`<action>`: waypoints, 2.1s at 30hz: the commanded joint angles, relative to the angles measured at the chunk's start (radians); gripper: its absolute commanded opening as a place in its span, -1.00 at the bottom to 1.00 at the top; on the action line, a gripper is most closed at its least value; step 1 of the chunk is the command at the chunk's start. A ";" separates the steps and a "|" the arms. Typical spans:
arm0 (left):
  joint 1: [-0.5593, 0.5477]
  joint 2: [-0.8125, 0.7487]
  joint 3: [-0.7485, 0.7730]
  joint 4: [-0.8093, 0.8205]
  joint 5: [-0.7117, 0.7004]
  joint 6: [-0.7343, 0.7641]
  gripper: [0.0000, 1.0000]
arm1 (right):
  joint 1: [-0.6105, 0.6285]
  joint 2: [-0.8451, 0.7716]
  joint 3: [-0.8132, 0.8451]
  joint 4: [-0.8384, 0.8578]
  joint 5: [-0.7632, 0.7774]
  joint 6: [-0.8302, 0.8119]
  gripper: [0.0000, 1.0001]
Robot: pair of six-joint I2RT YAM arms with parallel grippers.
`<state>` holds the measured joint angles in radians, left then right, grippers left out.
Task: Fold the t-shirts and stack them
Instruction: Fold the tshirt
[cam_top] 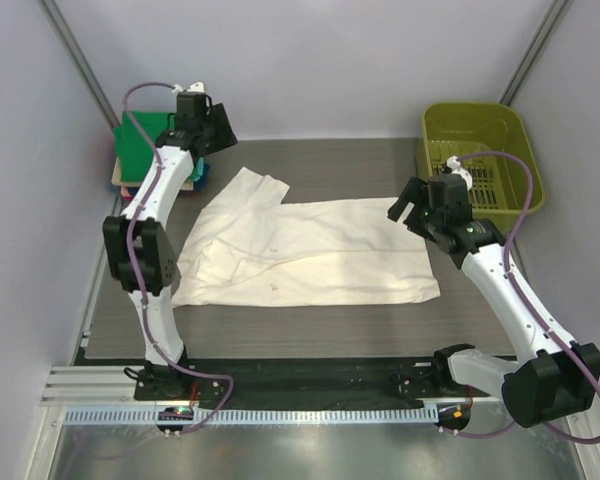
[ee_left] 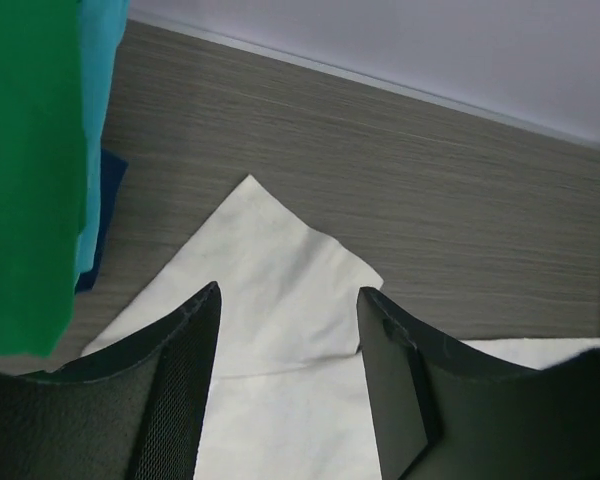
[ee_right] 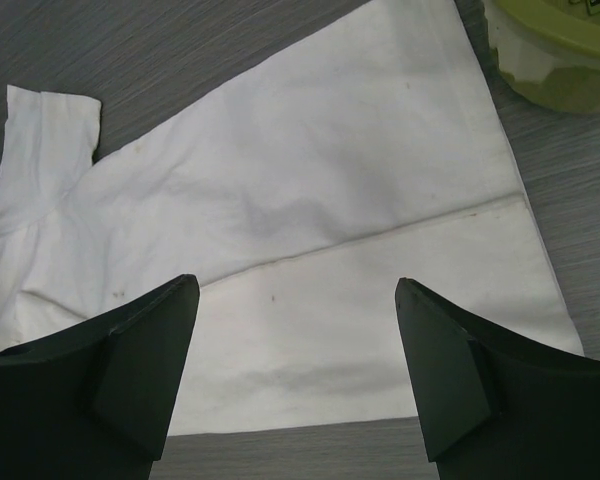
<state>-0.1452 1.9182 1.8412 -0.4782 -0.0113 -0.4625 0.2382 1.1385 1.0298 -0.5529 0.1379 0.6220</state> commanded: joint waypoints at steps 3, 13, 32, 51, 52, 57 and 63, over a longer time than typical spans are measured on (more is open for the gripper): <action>0.004 0.337 0.330 -0.083 0.056 0.090 0.15 | 0.007 0.000 0.021 0.014 -0.003 -0.051 0.73; 0.002 0.637 0.572 -0.103 0.048 0.094 0.18 | 0.010 0.075 -0.056 0.088 -0.044 -0.116 0.81; 0.001 0.752 0.556 -0.103 0.074 0.088 -0.96 | 0.007 0.490 0.266 0.061 0.109 -0.156 0.84; 0.110 0.461 -0.017 0.280 -0.208 -0.228 -0.99 | -0.040 1.136 0.837 -0.102 0.414 -0.116 0.63; 0.111 0.469 0.001 0.270 -0.199 -0.226 -1.00 | -0.049 1.144 0.846 -0.104 0.399 -0.110 0.63; 0.113 0.473 0.010 0.259 -0.193 -0.226 -1.00 | -0.085 1.181 0.857 -0.065 0.356 -0.100 0.61; 0.113 0.473 0.013 0.262 -0.190 -0.225 -0.99 | -0.093 1.199 0.849 -0.053 0.318 -0.090 0.27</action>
<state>-0.0547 2.3695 1.8309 -0.1905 -0.1539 -0.6735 0.1509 2.3154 1.8729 -0.6071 0.4606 0.5095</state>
